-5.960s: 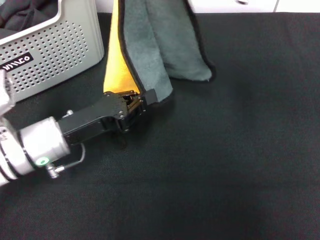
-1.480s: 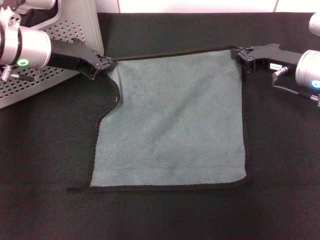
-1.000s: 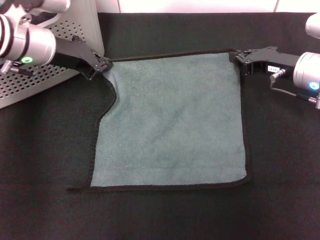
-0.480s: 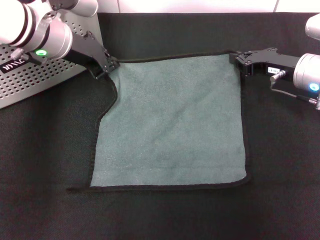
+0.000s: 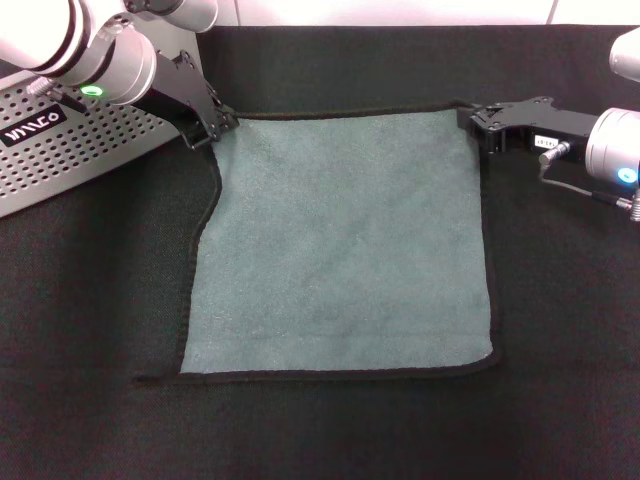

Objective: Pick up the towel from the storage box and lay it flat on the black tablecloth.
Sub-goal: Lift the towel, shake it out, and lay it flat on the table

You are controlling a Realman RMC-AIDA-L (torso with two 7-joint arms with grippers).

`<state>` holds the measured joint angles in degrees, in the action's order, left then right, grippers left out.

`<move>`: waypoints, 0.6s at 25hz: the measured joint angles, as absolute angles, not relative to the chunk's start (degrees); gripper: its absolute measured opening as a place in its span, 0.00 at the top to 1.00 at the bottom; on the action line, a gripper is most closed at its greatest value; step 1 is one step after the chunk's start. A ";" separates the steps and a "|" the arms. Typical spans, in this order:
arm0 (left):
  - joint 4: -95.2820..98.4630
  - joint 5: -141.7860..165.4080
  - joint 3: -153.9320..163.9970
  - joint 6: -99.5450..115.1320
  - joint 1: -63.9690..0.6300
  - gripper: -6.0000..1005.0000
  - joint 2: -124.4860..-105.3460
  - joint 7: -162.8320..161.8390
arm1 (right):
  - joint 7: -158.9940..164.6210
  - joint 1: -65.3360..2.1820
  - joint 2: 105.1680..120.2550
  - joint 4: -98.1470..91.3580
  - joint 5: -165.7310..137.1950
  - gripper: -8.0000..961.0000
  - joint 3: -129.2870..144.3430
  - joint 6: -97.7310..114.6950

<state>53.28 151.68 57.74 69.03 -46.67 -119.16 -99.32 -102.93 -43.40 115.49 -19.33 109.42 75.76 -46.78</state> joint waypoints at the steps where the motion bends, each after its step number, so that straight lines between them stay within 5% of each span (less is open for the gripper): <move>1: 53.26 151.71 57.74 69.01 -46.67 0.97 -119.18 -99.30 | -102.93 -43.36 115.49 -19.33 109.42 0.95 75.75 -46.80; 15: 53.29 151.71 57.59 67.67 -46.50 0.96 -119.43 -101.59 | -103.09 -42.83 115.45 -19.71 109.69 0.95 75.47 -46.66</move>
<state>53.29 151.71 57.59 67.67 -46.50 -119.43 -101.59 -103.09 -42.83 115.45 -19.71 109.69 75.47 -46.66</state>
